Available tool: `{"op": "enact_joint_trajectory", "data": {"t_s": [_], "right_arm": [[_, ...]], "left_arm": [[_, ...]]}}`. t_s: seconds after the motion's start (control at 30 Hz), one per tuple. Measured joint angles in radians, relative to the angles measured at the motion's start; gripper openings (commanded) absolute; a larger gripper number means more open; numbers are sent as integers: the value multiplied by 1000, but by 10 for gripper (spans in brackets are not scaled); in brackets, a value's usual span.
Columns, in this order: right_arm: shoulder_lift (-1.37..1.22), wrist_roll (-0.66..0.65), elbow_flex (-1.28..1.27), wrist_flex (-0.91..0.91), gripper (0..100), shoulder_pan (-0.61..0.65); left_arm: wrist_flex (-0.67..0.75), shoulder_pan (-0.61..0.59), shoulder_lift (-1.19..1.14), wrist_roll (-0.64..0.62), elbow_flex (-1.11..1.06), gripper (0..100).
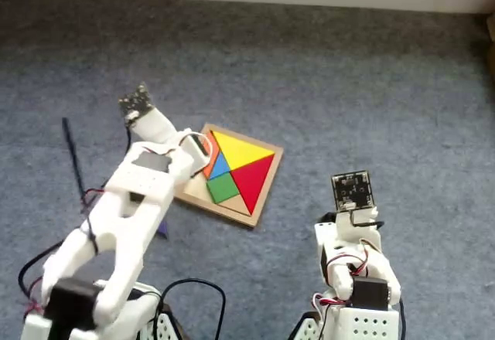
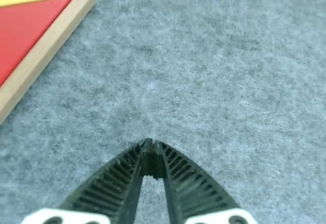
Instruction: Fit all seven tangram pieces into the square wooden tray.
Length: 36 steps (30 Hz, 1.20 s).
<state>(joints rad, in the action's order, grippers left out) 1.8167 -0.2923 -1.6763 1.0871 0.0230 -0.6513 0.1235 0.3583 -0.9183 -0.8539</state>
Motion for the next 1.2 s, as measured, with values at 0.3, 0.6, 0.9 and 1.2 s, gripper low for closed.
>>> {"op": "enact_joint_trajectory", "data": {"t_s": [0.3,0.6,0.9,1.2], "right_arm": [[0,0,0,0,6,0],[0,0,0,0,6,0],[0,0,0,0,6,0],[0,0,0,0,6,0]], "left_arm": [[-477,-152,446,669,-9,6],[-634,-230,298,882,-18,223],[-672,-315,15,881,86,252],[-554,-315,-219,884,91,252]]}}
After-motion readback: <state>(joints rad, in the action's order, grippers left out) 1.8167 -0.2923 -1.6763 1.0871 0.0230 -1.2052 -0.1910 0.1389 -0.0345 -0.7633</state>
